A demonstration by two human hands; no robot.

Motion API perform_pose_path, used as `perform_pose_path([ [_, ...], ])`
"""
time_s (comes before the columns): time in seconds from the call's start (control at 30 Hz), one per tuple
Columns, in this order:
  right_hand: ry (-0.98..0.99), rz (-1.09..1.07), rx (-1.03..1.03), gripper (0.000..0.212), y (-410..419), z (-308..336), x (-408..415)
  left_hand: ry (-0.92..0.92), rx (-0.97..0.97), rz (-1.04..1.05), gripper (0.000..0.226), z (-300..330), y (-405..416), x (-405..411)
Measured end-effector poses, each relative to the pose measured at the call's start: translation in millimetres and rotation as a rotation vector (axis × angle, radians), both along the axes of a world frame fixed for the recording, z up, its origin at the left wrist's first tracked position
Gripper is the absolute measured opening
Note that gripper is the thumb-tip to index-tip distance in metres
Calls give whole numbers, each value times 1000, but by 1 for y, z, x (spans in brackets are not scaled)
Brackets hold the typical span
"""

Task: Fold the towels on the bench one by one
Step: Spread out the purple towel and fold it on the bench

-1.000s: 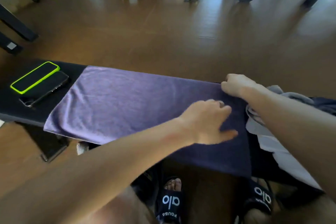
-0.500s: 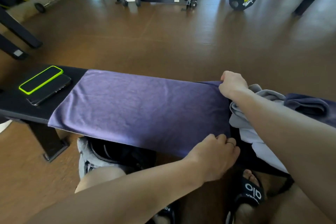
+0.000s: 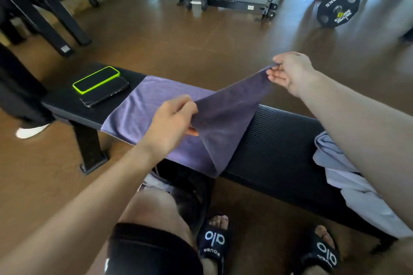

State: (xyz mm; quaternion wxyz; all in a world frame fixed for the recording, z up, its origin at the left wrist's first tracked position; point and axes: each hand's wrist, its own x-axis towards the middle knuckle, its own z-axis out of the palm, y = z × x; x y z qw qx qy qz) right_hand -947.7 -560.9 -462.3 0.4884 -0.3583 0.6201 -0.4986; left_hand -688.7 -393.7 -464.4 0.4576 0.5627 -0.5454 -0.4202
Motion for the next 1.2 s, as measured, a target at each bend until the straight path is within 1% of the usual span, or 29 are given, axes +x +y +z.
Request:
perform_pose_path([
  [0.03, -21, 27, -12, 8, -6, 2, 15, 14, -1, 67, 36, -1, -2, 15],
  [0.13, -40, 119, -40, 17, -25, 7, 63, 81, -3, 231, 41, -10, -6, 52],
  [0.23, 19, 223, -79, 24, -46, 8, 113, 89, -21, 345, 40, -21, -12, 85],
  [0.27, 69, 251, -87, 25, -53, 7, 129, 73, -24, 381, 37, -27, -14, 98],
  [0.37, 217, 346, -121, 15, -73, 1, 179, 40, 23, 532, 25, -46, -22, 135],
  [0.43, 371, 390, -152, 15, -88, -9, 210, 15, 46, 639, 16, -58, -28, 155],
  [0.5, 512, 406, -206, 18, -103, -24, 237, -40, 99, 714, 17, -74, -35, 172],
  [0.57, 649, 426, -267, 13, -113, -41, 258, -110, 165, 755, 19, -91, -42, 183],
  [0.6, 720, 453, -275, 8, -117, -50, 265, -138, 197, 769, 19, -99, -44, 187],
  [0.63, 781, 494, -262, 10, -120, -60, 269, -157, 227, 780, 19, -107, -45, 187],
  [0.7, 936, 590, -175, 41, -122, -81, 267, -161, 314, 809, 24, -118, -47, 182],
  [0.73, 1047, 614, -131, 53, -120, -89, 262, -156, 344, 823, 30, -122, -47, 179],
  [0.8, 1225, 623, -100, 60, -114, -103, 244, -128, 350, 823, 40, -128, -45, 174],
  [0.83, 1269, 630, -90, 61, -112, -108, 233, -114, 332, 810, 44, -131, -44, 174],
  [0.97, 1290, 564, 17, 59, -96, -108, 181, -61, 342, 790, 56, -124, -42, 167],
  [1.07, 1329, 504, 14, 50, -80, -105, 154, 83, 322, 790, 70, -115, -38, 154],
  [1.13, 1255, 477, 72, 45, -73, -104, 138, 156, 354, 742, 82, -112, -28, 141],
  [1.2, 1099, 449, 155, 43, -69, -103, 125, 125, 357, 701, 94, -114, -17, 125],
])
